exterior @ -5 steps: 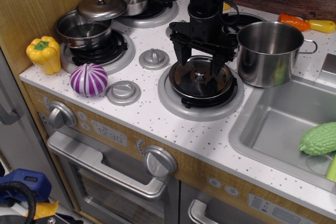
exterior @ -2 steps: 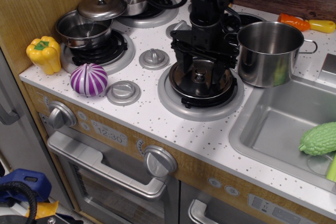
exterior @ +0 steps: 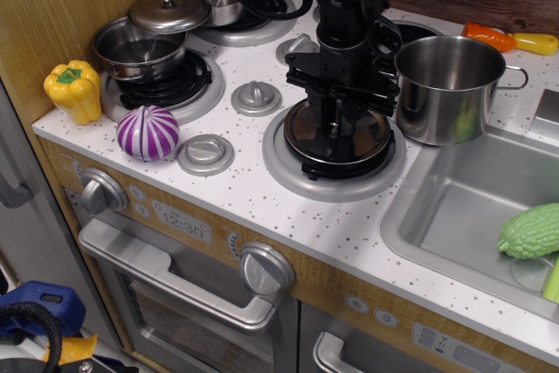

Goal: Put lid on pot or pan

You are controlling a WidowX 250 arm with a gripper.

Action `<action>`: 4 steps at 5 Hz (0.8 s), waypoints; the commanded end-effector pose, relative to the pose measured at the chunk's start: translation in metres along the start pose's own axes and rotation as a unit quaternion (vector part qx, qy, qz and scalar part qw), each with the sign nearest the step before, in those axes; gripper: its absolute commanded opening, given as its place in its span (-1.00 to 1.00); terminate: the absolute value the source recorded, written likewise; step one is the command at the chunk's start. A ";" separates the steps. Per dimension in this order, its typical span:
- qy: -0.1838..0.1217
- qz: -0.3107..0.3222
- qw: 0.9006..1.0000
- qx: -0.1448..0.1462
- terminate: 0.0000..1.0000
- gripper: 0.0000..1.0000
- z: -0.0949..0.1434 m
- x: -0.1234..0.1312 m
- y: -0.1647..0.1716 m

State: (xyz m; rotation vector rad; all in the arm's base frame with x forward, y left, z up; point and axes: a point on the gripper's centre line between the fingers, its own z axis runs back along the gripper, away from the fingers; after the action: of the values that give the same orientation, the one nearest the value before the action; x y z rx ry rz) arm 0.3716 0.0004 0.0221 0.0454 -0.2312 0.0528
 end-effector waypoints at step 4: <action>-0.046 0.025 0.996 0.066 -1.00 -1.00 0.069 0.037 -0.009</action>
State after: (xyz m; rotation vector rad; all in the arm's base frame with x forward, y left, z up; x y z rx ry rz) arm 0.3880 -0.0130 0.0753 0.2021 -0.2391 0.1258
